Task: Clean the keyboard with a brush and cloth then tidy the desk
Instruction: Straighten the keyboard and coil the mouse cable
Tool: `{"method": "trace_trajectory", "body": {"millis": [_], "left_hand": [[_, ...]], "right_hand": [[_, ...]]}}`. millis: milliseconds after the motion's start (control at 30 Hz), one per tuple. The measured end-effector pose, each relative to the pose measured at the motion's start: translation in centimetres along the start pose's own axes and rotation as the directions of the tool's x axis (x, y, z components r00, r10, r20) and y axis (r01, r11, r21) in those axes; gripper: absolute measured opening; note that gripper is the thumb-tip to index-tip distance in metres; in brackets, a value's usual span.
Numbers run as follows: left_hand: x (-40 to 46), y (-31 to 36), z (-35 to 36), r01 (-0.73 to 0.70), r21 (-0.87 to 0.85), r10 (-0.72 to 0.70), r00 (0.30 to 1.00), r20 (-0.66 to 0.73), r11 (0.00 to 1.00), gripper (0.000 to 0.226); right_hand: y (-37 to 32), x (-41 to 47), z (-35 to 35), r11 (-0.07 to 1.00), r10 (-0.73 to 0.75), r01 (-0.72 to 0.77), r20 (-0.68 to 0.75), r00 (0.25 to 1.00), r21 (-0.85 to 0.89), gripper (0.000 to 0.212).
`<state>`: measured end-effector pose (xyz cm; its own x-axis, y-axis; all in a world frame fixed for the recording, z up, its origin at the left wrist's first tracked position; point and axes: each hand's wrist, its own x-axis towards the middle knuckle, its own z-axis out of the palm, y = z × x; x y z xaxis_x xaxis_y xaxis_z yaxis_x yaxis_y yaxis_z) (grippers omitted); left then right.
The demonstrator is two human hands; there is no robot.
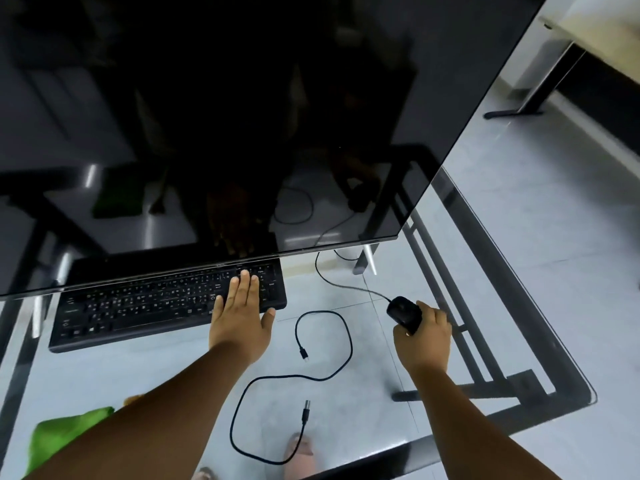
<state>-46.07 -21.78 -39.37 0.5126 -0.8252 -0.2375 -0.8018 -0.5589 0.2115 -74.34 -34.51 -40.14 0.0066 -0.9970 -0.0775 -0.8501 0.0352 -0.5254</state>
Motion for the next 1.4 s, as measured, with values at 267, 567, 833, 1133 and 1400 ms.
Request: {"method": "trace_trajectory", "body": {"millis": [267, 567, 833, 1133, 1400], "left_hand": [[0.5, -2.1, -0.8, 0.067, -0.021, -0.067, 0.998, -0.003, 0.998, 0.070], [0.2, -4.1, -0.7, 0.076, -0.067, -0.078, 0.997, -0.021, 0.995, 0.071], [0.3, -4.7, -0.2, 0.072, -0.055, -0.073, 0.997, -0.016, 0.996, 0.071], [-0.6, -5.5, -0.4, 0.000, -0.153, -0.008, 0.999, -0.052, 0.988, 0.066], [-4.6, -7.9, 0.6, -0.096, -0.265, 0.077, 0.994, -0.079, 0.959, 0.058]], "right_hand": [[-6.7, 1.9, 3.3, 0.968, 0.024, -0.027, 0.014, 1.000, 0.248, 0.041], [-10.6, 4.4, 7.0, 0.953, 0.118, -0.116, 0.008, 0.993, 0.280, 0.045], [-11.4, 5.3, 8.4, 0.959, 0.132, -0.121, -0.026, 0.991, 0.258, 0.063], [-10.2, 1.3, 6.3, 0.920, -0.083, 0.113, -0.094, 0.992, 0.375, 0.014], [-8.1, -5.2, 4.6, 0.863, -0.499, 0.368, 0.474, 0.726, 0.346, 0.022]]}}
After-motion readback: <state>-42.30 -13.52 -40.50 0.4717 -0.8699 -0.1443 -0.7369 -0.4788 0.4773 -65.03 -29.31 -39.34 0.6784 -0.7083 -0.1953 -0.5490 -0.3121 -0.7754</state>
